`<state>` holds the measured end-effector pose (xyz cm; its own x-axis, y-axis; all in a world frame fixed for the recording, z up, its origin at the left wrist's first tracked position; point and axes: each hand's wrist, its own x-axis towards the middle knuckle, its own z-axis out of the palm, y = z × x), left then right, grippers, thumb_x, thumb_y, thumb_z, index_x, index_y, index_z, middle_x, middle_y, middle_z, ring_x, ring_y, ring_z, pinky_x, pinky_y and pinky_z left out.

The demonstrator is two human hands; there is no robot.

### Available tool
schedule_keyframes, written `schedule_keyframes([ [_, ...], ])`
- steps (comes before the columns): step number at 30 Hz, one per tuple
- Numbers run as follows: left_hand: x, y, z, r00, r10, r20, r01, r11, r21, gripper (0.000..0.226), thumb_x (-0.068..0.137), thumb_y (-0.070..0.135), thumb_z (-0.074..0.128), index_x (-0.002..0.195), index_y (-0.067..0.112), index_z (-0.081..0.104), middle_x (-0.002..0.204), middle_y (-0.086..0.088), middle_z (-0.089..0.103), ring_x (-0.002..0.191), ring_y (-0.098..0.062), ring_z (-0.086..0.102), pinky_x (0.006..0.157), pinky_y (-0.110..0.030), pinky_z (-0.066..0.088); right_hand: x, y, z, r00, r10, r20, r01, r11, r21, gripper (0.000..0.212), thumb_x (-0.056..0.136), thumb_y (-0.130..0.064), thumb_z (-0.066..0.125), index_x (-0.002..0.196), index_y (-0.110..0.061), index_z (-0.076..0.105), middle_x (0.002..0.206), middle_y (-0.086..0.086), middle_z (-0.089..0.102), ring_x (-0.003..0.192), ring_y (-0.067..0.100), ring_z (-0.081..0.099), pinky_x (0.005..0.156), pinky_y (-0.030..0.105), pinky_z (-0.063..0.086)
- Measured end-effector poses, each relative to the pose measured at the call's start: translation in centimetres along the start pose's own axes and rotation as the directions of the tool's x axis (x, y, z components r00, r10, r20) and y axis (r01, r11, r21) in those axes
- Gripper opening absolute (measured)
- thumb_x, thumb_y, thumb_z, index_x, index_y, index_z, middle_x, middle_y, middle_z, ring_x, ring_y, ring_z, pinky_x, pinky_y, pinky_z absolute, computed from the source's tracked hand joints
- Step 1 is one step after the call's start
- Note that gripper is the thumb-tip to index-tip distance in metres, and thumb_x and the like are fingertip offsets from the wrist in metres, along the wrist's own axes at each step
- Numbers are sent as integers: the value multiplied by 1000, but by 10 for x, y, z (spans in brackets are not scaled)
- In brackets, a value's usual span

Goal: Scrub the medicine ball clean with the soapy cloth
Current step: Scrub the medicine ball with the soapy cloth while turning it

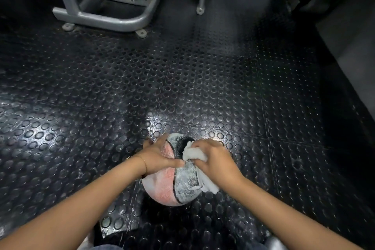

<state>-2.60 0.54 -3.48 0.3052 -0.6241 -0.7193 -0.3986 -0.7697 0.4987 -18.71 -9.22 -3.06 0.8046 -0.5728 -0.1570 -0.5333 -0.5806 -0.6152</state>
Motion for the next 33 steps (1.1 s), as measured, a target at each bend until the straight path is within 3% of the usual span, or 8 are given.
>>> schedule_keyframes([
  [2, 3, -2, -1, 1000, 5, 6, -5, 1000, 6, 111, 67, 61, 70, 149, 40, -3, 157, -11, 2, 144, -30, 9, 114, -43, 19, 5, 3, -1, 1000, 13, -2, -13, 1000, -1, 24, 82, -16, 62, 106, -21, 63, 106, -2, 59, 94, 10, 53, 82, 20, 43],
  [5, 5, 0, -1, 1000, -12, 1, 12, 1000, -4, 111, 66, 63, 70, 149, 41, -2, 157, -10, 6, 143, -30, 12, 113, -42, 21, 18, 8, -4, 996, 91, -17, -91, 996, 3, 16, 86, -16, 58, 99, -22, 64, 93, -3, 59, 76, 11, 54, 58, 11, 34],
  [10, 3, 0, -3, 999, -42, 0, 42, 999, -9, 111, 69, 61, 69, 149, 37, -3, 157, -15, 4, 143, -31, 12, 113, -41, 21, 8, -3, 1, 1000, 5, 15, -5, 1000, 7, 25, 83, -19, 62, 107, -26, 63, 108, -4, 58, 91, 11, 55, 81, 24, 47],
  [15, 0, 2, 1, 999, -47, -2, 46, 998, -39, 110, 71, 57, 70, 149, 37, -4, 156, -15, -9, 142, -35, 16, 113, -41, 23, 23, 11, -6, 987, 158, -1, -158, 987, -31, 19, 87, -18, 58, 106, -22, 63, 99, 0, 61, 64, 1, 52, 51, 9, 37],
  [19, 6, -7, -2, 999, -37, 24, 38, 999, -29, 114, 67, 60, 72, 149, 38, -5, 157, -13, -6, 144, -32, 9, 113, -42, 22, 4, 0, 0, 1000, 21, -9, -21, 999, -26, 17, 85, -19, 60, 101, -22, 65, 100, -8, 56, 82, 7, 55, 68, 13, 45],
  [24, 3, 0, -4, 999, -36, 9, 36, 999, -24, 110, 69, 57, 72, 149, 40, -2, 156, -14, -5, 142, -37, 15, 106, -45, 37, 20, 10, -6, 991, 133, -25, -134, 990, -36, 16, 88, -20, 58, 102, -21, 65, 96, -2, 62, 72, 10, 59, 55, 9, 40],
  [30, -1, 1, -2, 999, -39, -8, 38, 998, -42, 108, 70, 53, 74, 149, 39, 1, 155, -14, -2, 138, -36, 26, 106, -40, 36, 4, -1, -5, 999, -16, -37, 13, 997, -79, 18, 85, -18, 61, 102, -17, 67, 97, -11, 53, 89, 5, 51, 62, 5, 37],
  [33, 0, 7, -1, 999, -50, -14, 49, 997, -52, 109, 70, 55, 72, 149, 39, -1, 155, -13, -4, 135, -37, 31, 90, -39, 49, 14, 5, -8, 994, 94, -52, -97, 993, -64, 19, 86, -20, 60, 105, -21, 65, 102, -3, 57, 86, 10, 56, 58, 9, 36],
])
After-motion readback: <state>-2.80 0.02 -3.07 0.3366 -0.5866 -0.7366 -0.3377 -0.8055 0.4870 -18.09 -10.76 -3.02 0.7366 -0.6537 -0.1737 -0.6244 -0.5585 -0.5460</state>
